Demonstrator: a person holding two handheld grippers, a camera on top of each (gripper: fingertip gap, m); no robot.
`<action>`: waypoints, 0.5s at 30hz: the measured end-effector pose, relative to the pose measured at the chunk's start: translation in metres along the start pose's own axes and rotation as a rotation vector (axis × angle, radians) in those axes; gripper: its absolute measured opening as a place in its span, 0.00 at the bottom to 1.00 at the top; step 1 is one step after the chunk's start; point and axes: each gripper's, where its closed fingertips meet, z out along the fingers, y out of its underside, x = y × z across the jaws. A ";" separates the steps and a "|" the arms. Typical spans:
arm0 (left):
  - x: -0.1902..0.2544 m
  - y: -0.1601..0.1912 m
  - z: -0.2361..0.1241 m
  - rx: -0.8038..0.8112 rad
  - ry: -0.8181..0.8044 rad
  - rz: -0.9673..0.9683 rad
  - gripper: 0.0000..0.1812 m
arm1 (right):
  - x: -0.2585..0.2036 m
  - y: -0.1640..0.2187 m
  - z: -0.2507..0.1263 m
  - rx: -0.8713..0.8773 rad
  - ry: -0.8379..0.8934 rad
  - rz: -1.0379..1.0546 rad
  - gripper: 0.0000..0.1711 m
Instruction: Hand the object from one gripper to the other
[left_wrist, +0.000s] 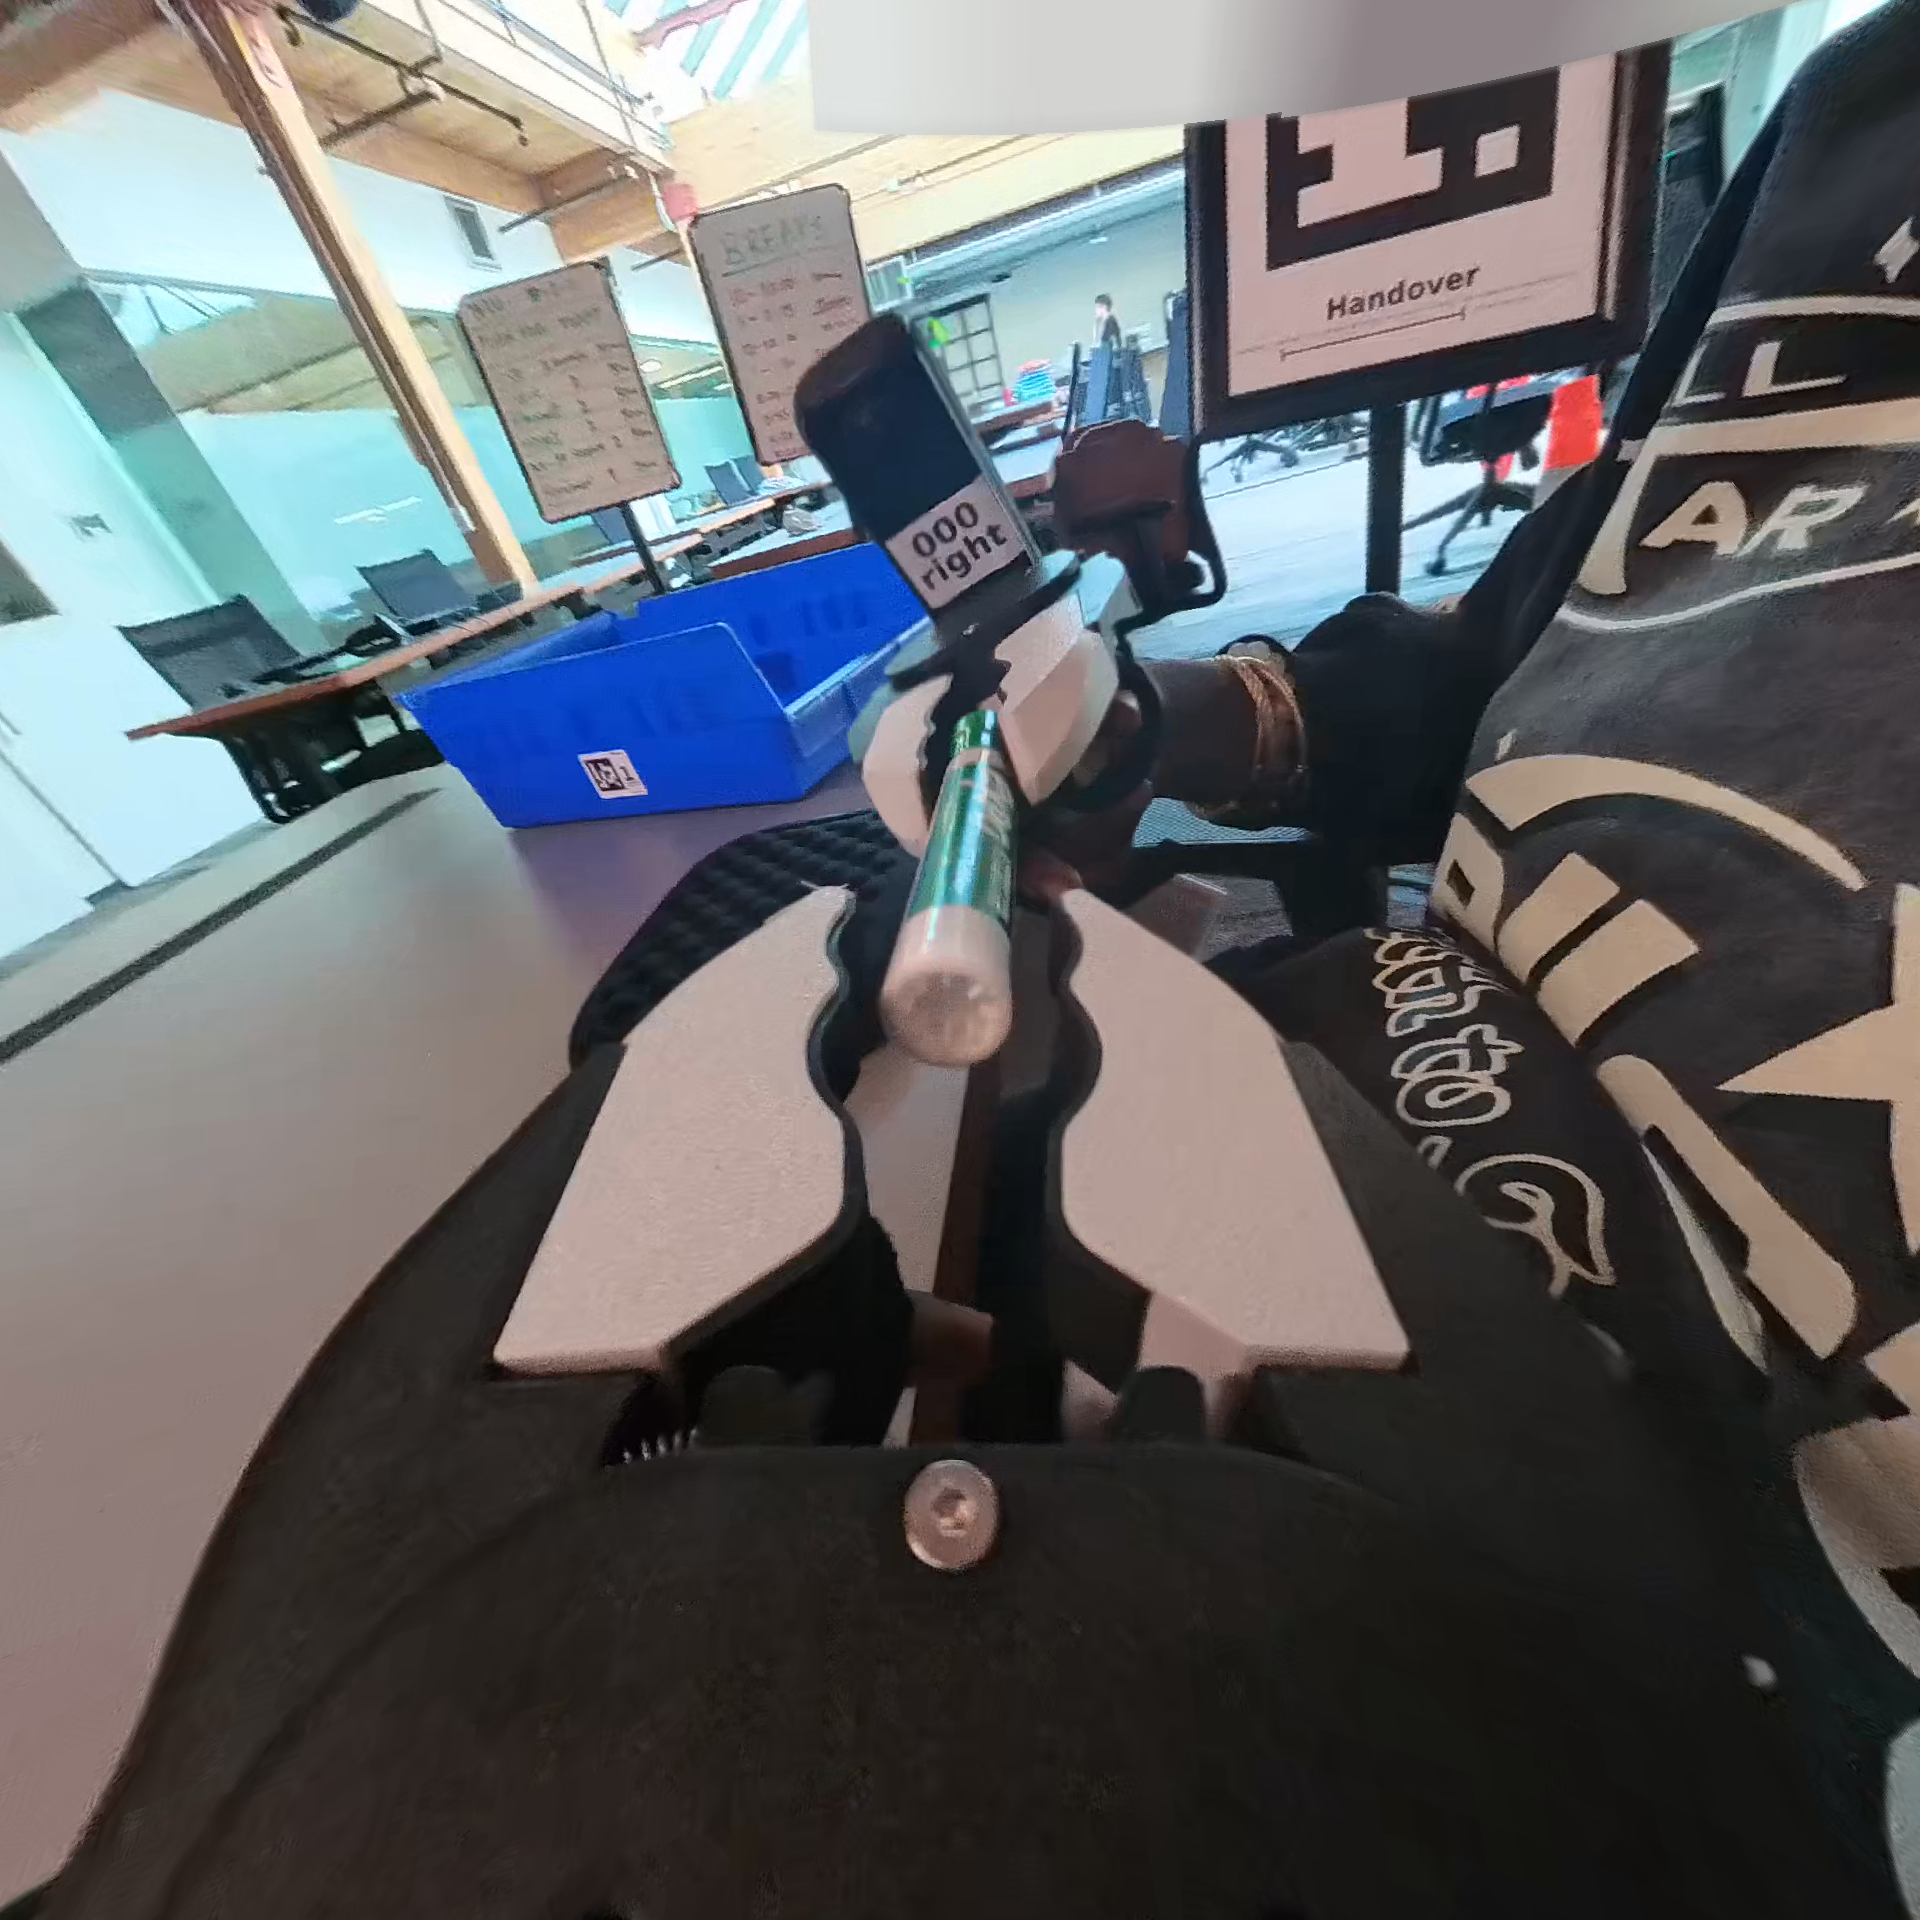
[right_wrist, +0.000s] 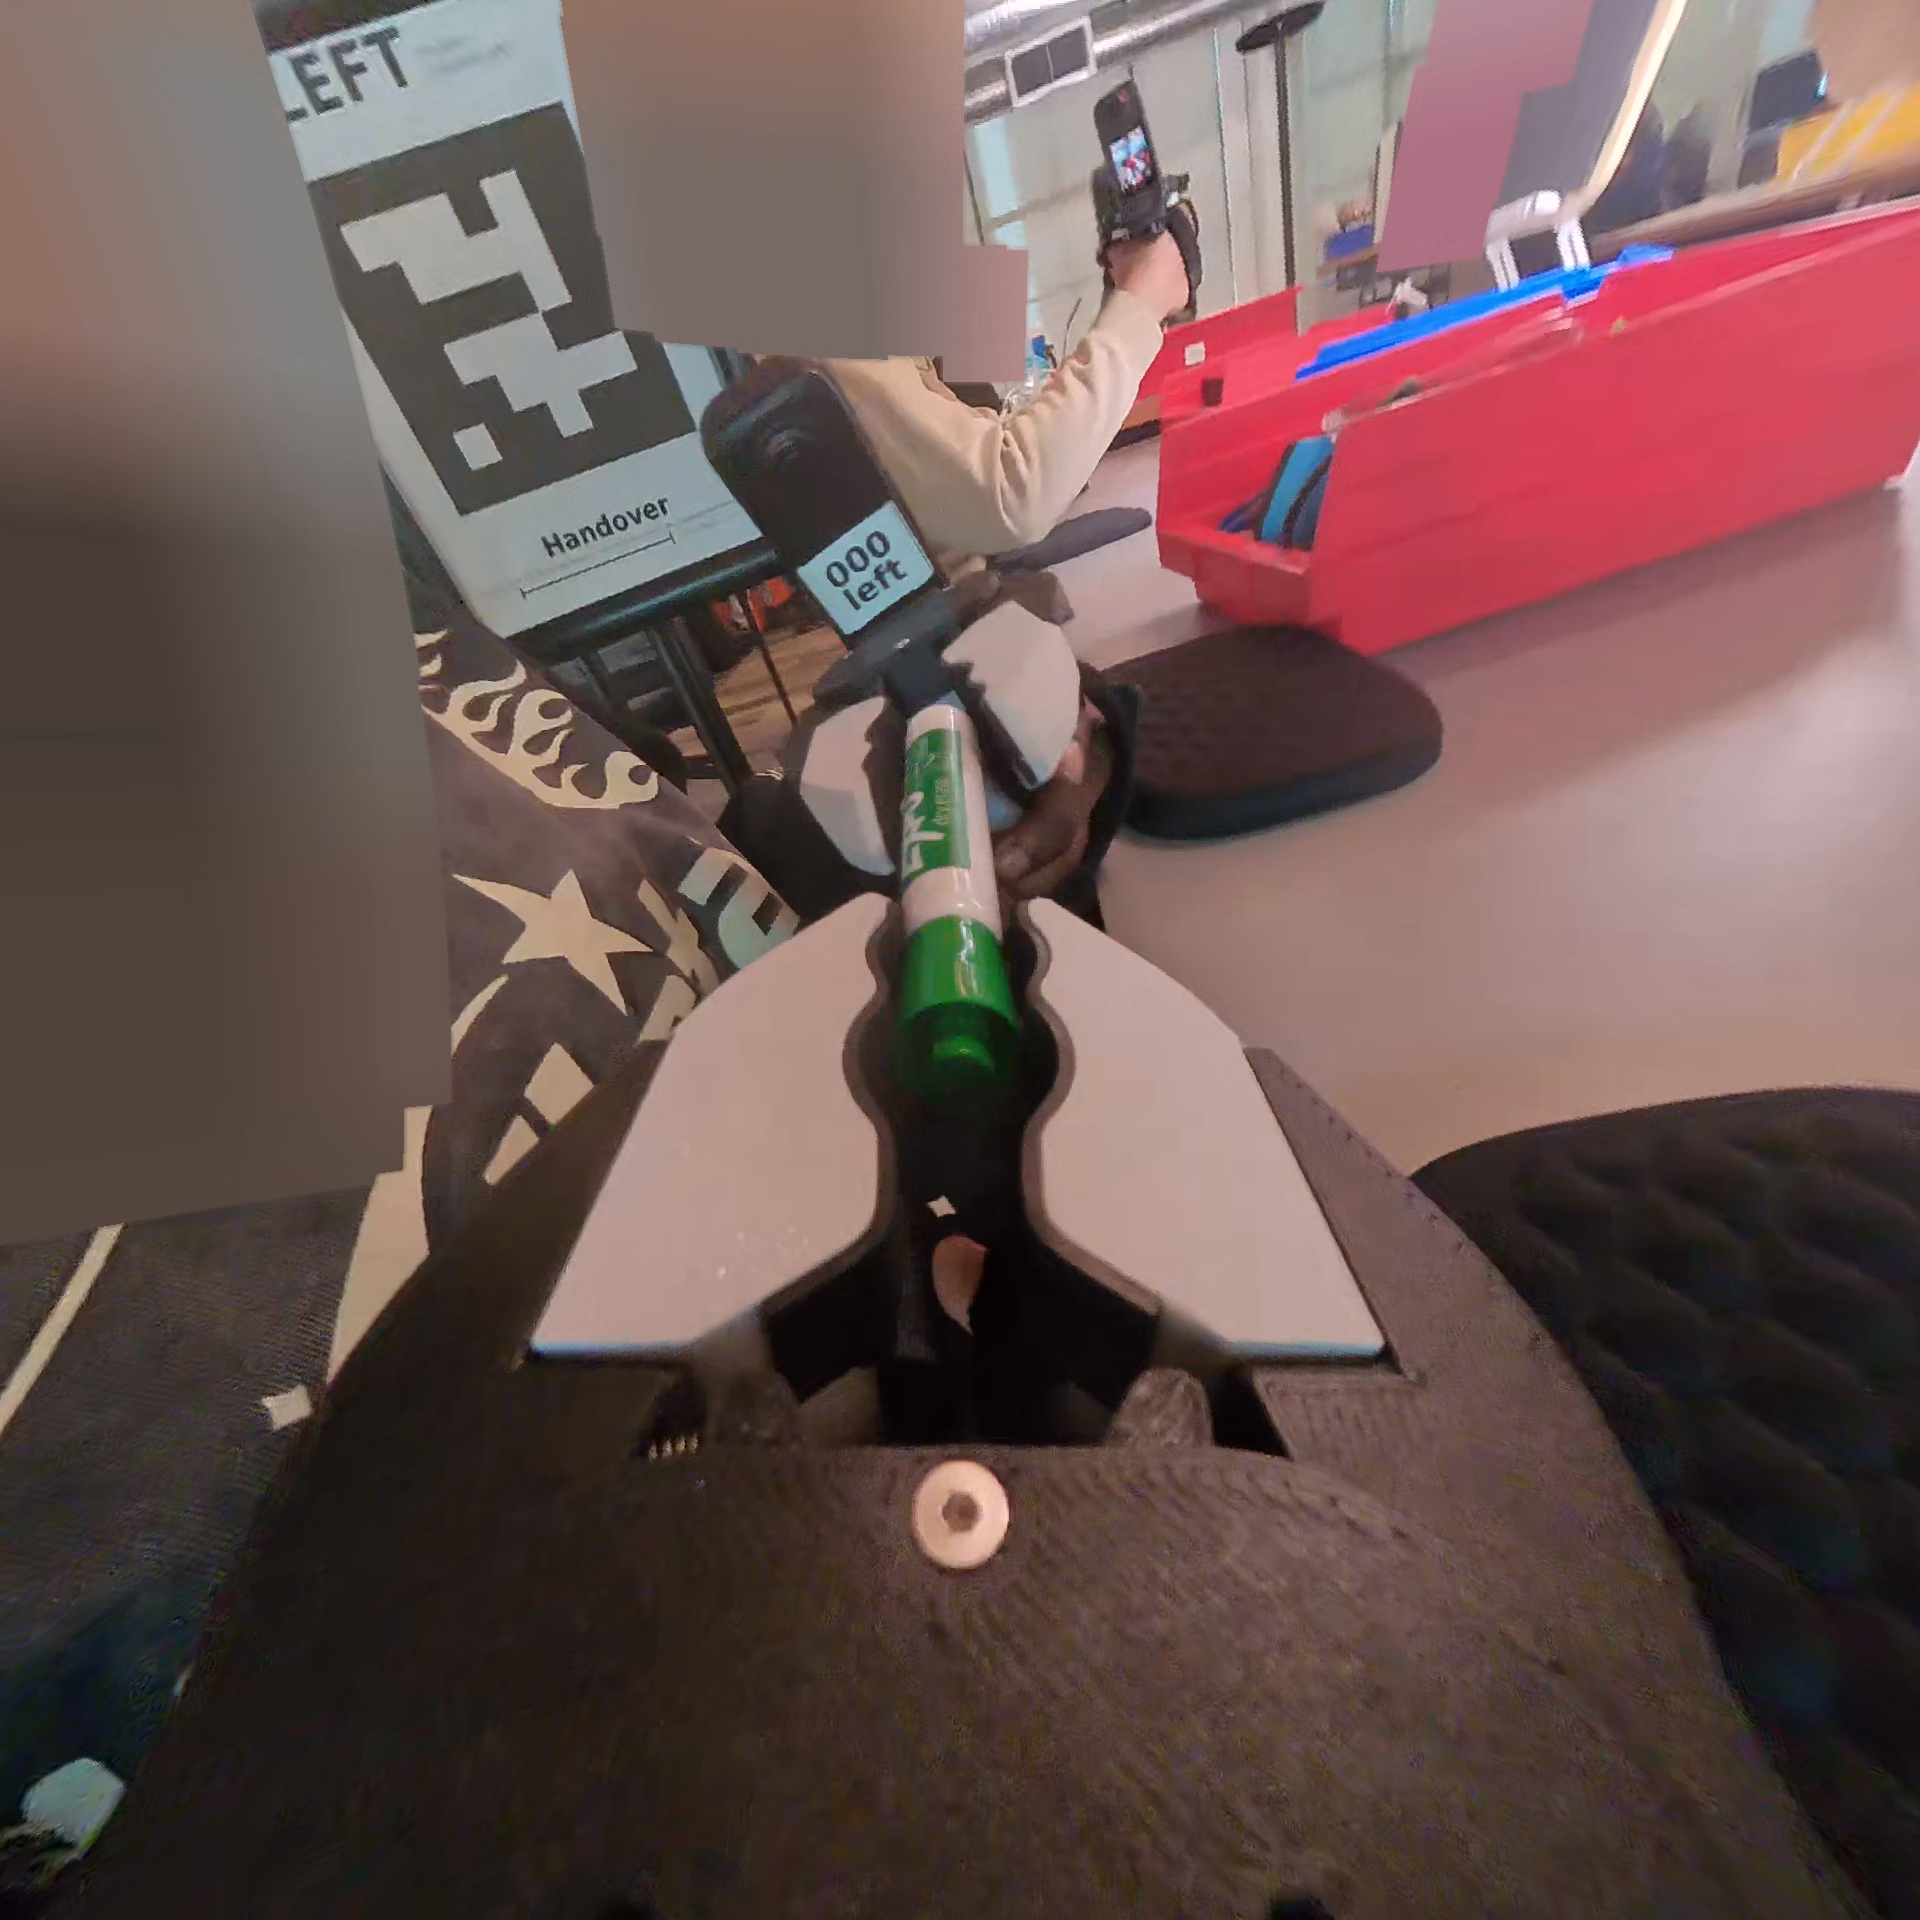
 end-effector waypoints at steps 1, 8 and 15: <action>0.000 -0.001 0.000 0.005 0.001 -0.001 0.16 | 0.000 0.002 0.001 -0.008 -0.001 0.020 0.12; 0.005 0.003 -0.001 -0.020 0.073 -0.127 0.11 | -0.002 0.003 0.002 -0.009 -0.001 -0.059 0.12; 0.002 -0.001 0.000 0.047 0.159 -0.519 0.11 | -0.008 -0.010 -0.003 0.073 0.116 -0.483 0.19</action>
